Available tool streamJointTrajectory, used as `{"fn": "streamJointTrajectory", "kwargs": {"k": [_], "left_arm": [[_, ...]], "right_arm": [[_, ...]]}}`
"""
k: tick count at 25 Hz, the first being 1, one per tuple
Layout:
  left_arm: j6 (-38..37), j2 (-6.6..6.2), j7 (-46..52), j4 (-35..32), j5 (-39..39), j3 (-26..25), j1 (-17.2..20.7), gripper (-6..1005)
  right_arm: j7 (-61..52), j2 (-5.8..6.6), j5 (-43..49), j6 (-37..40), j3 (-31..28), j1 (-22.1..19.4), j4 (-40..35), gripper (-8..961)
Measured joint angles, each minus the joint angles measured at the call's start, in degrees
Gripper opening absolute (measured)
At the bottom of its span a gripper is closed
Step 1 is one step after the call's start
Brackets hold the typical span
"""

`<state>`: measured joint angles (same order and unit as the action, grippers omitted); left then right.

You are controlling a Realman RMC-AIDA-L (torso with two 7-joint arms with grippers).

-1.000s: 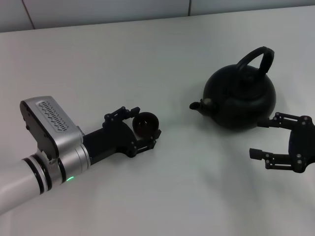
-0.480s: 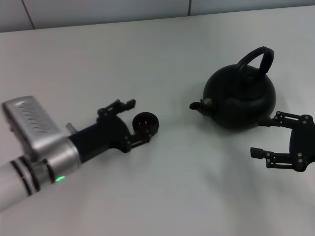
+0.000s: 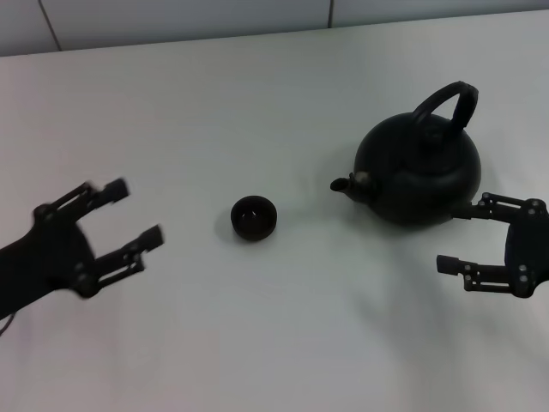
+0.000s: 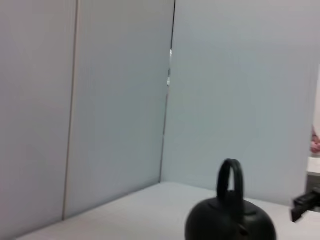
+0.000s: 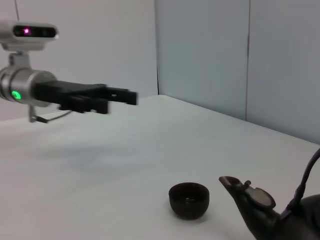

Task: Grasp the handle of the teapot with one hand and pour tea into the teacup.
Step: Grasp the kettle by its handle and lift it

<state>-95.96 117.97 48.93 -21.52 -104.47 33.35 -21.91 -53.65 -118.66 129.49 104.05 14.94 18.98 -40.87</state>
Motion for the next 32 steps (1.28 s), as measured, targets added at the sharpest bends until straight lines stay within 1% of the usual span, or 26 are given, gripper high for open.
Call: {"fn": "streamJointTrajectory", "kwargs": {"k": [1, 2, 3, 11, 15, 16, 17, 22, 28, 31, 32], "left_arm": [[0.00, 0.00, 0.00, 0.00, 0.00, 0.00, 0.00, 801], [-0.85, -0.02, 1.89, -2.14, -0.01, 0.63, 1.69, 801], [-1.10, -0.04, 2.34, -2.73, -0.01, 0.81, 2.24, 801], [-1.97, -0.20, 2.46, -3.20, -2.11, 1.10, 2.41, 801], [2.17, 0.01, -0.23, -5.44, -7.25, 1.10, 3.22, 801], [2.17, 0.01, -0.23, -5.44, -7.25, 1.10, 3.22, 801], [4.93, 0.07, -2.03, -5.48, -9.41, 1.10, 3.43, 801], [6.57, 0.03, -2.91, -5.29, -10.38, 1.00, 3.68, 801], [6.38, 0.07, -2.96, -5.28, -10.17, 0.65, 3.71, 801], [6.25, 0.13, -2.94, -5.28, -9.96, 0.65, 3.69, 801], [6.16, 0.22, -2.90, -5.28, -9.86, 0.65, 3.51, 801]], "right_arm": [[0.00, -0.02, -0.16, 0.00, 0.00, 0.00, 0.00, 784], [0.00, -0.05, -0.39, 0.00, 0.00, -0.01, 0.00, 784], [0.00, -0.09, -0.62, 0.00, 0.00, -0.05, 0.00, 784], [0.24, -0.16, -1.14, 0.00, 0.00, -0.18, 0.10, 784], [0.29, -0.16, -1.18, 0.01, 0.01, -0.34, 0.00, 784], [0.29, -0.16, -1.18, 0.01, 0.01, -0.34, 0.00, 784], [0.29, -0.16, -1.18, 0.01, 0.00, -0.39, -0.01, 784], [0.29, -0.16, -1.18, 0.01, 0.00, -0.51, 0.10, 784], [0.35, -0.18, -1.39, 0.01, 0.01, -0.67, 0.13, 784], [0.67, -0.23, -4.75, 0.01, 0.01, -2.25, 0.28, 784], [2.27, -0.28, -9.71, -0.20, -0.10, -4.63, 1.60, 784]]}}
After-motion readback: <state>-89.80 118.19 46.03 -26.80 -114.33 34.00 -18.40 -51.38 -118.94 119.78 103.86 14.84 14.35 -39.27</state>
